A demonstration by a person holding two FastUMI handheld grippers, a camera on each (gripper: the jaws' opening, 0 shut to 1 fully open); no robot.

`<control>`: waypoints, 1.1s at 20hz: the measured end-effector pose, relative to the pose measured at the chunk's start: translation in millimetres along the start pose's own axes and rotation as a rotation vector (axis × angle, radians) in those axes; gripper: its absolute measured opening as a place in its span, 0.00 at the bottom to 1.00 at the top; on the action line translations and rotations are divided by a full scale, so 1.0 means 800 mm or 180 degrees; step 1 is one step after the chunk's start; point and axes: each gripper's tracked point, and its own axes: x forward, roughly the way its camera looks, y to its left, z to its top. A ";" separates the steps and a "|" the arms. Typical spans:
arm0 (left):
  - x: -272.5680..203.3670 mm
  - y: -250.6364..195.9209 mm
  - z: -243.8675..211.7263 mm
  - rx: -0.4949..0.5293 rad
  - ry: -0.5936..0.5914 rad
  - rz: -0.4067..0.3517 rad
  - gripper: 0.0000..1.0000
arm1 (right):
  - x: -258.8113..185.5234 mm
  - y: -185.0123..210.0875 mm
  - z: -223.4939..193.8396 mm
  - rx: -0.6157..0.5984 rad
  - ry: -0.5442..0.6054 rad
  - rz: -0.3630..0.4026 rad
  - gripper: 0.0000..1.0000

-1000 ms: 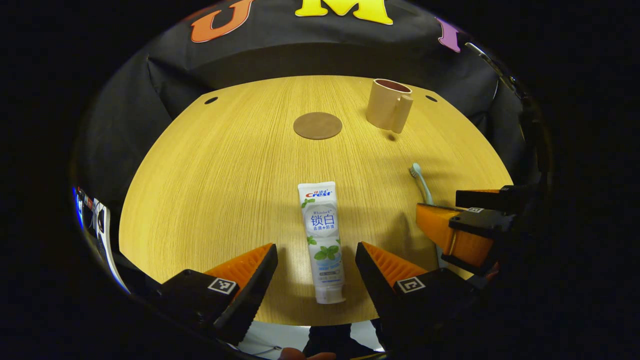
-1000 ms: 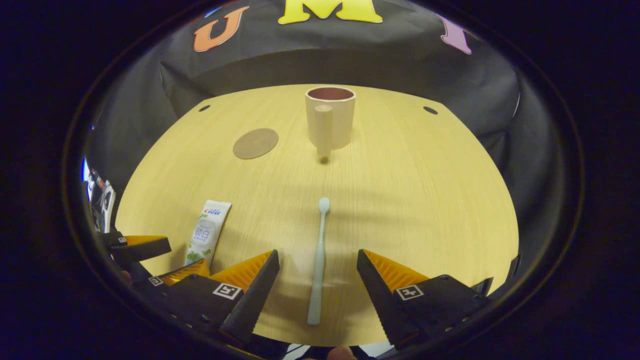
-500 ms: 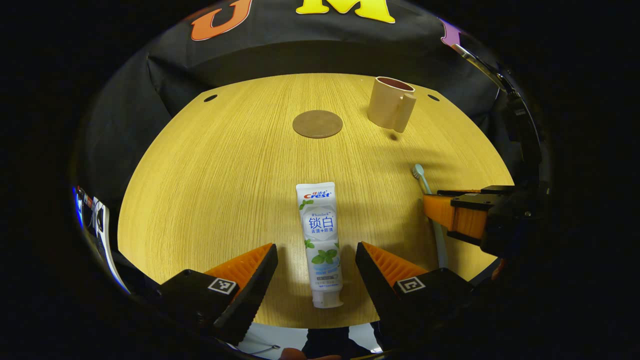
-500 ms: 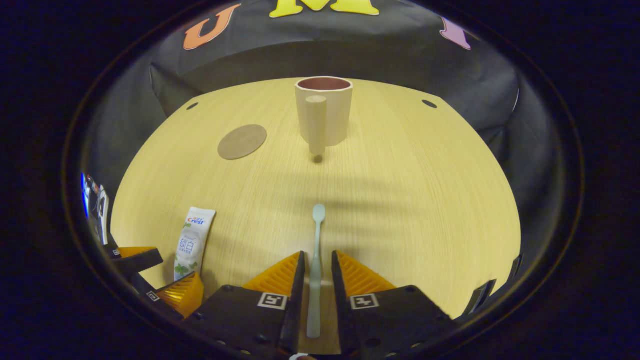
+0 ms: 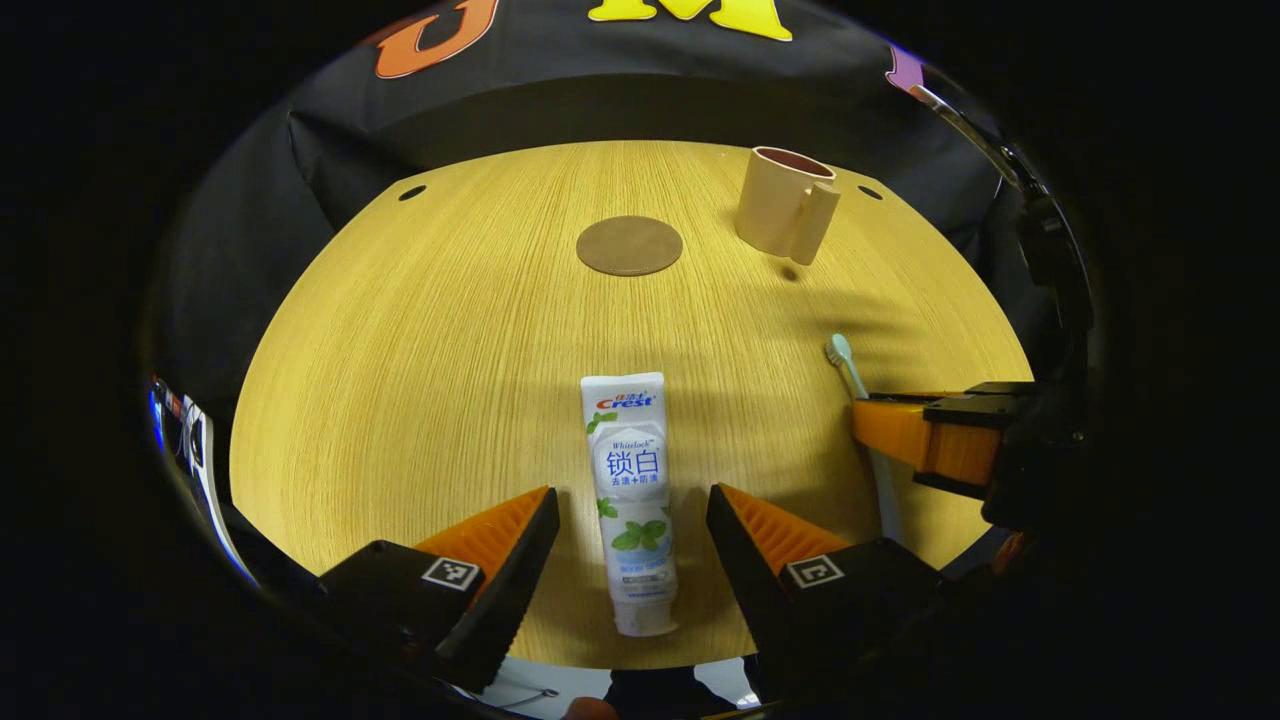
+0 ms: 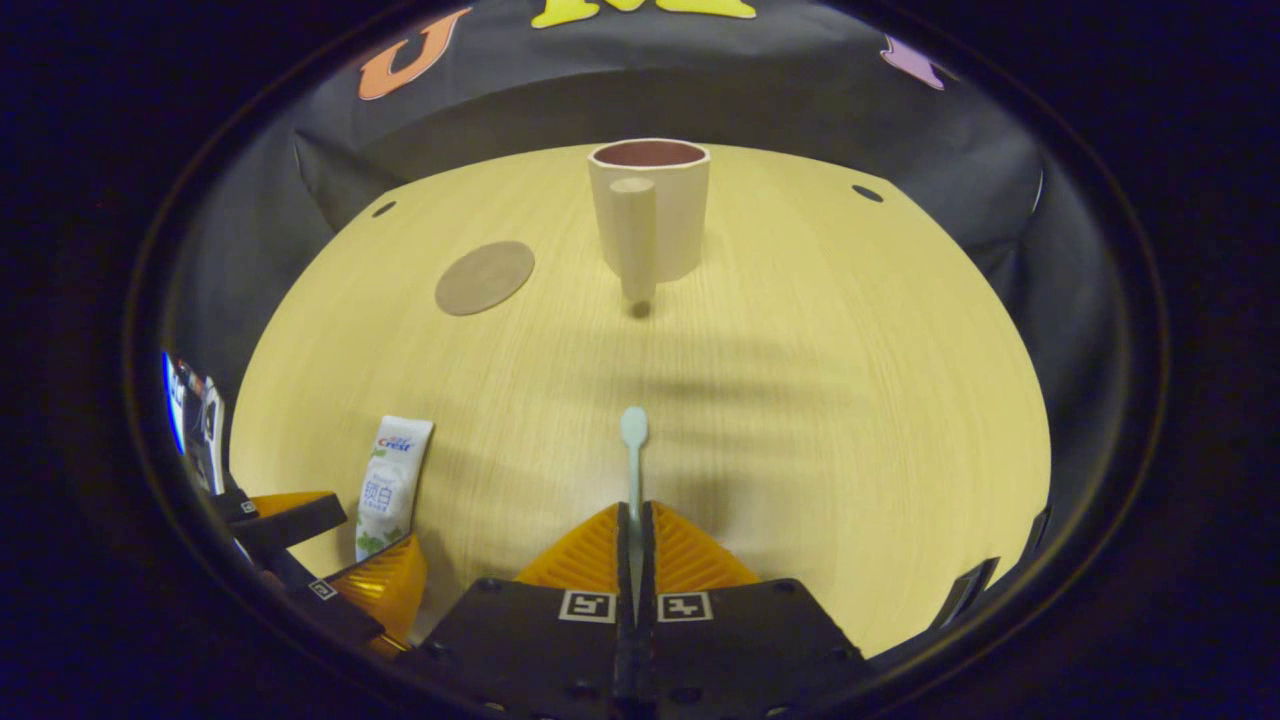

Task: Put the toothbrush and toothpaste on the desktop into the cup, then pick up the cup and place it on the coaster on the desktop.

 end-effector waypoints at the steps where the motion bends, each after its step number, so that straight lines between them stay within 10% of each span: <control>1: 0.002 0.000 -0.001 -0.0002 0.0010 0.0009 0.93 | -0.004 -0.001 0.001 0.0008 -0.0022 0.0005 0.00; 9: 0.008 -0.002 -0.012 -0.0088 0.0146 0.0012 0.79 | -0.045 -0.018 0.022 0.0138 -0.0240 0.0031 0.00; 18: 0.009 -0.002 -0.006 -0.0172 0.0237 0.0079 0.41 | -0.089 -0.027 0.068 0.0131 -0.0609 0.0077 0.00; 22: -0.010 0.000 0.011 -0.0180 0.0073 0.0020 0.41 | -0.108 -0.024 0.100 0.0076 -0.0818 0.0120 0.00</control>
